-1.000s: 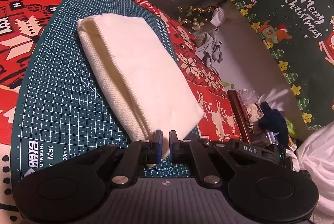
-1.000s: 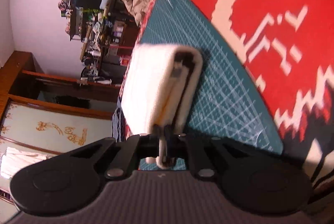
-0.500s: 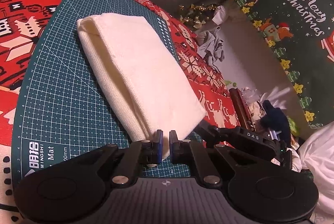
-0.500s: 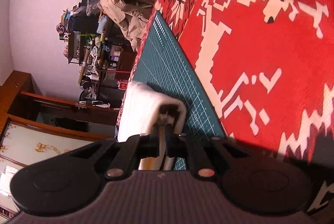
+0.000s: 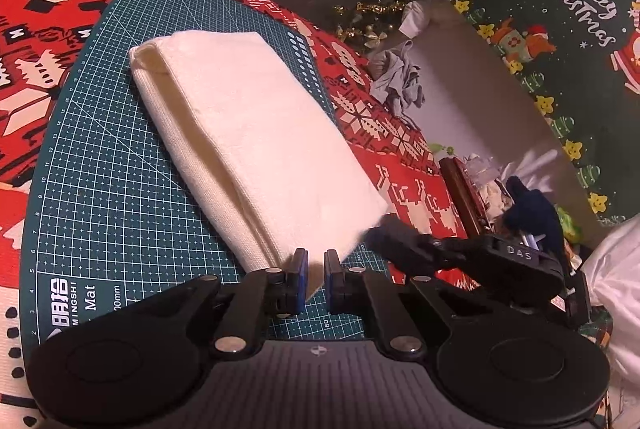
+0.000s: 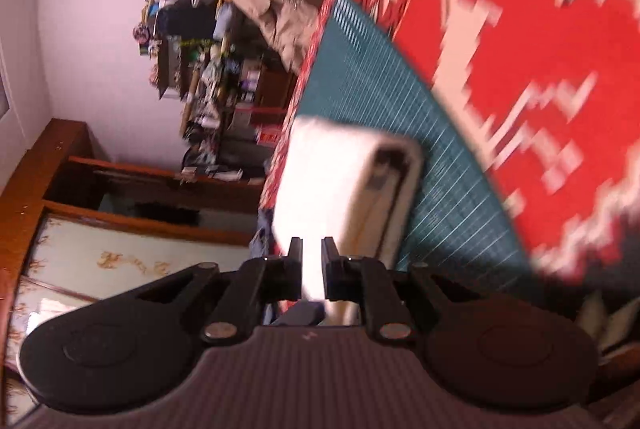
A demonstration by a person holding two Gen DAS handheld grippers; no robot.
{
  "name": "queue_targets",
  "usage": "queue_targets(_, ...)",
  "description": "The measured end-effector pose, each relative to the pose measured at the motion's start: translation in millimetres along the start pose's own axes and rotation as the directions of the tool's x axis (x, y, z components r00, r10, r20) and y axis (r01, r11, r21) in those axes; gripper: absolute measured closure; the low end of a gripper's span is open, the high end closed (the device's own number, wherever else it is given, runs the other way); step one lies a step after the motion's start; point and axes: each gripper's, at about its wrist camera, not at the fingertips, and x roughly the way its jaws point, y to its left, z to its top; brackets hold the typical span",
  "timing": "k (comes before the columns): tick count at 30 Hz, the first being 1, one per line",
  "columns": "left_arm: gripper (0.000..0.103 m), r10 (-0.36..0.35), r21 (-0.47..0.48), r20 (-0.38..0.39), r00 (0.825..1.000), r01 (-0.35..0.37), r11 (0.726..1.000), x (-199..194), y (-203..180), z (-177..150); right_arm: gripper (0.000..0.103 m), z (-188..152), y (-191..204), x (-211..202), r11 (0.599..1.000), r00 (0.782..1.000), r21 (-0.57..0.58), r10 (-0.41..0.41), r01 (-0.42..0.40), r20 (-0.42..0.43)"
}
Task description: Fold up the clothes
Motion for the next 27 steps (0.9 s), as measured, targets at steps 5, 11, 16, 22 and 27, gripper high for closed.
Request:
queue_targets(5,0.096,-0.010,-0.019,0.007,1.000,0.010,1.000,0,3,-1,0.091,-10,3,15,0.999,0.997,-0.027,-0.042,0.040,-0.058)
queue_targets(11,0.096,-0.019,-0.029,0.006,1.000,0.019,0.999,-1,5,-1,0.091,-1,-6,-13,0.997,0.995,-0.002,-0.073,0.073,0.064)
queue_targets(16,0.096,-0.020,-0.032,0.008,1.000,0.020,0.999,-2,4,0,0.091,4,-5,-27,0.997,0.991,-0.015,-0.078,0.080,0.108)
queue_targets(22,0.096,-0.019,-0.032,0.008,1.000,0.020,0.999,-3,5,0,0.090,1,-14,-34,1.000,0.999,-0.004,0.000,0.001,0.049)
queue_targets(27,0.096,-0.010,-0.026,0.010,1.000,0.010,1.000,-5,3,0,0.090,12,-13,-23,0.999,0.997,-0.035,-0.038,0.041,0.068)
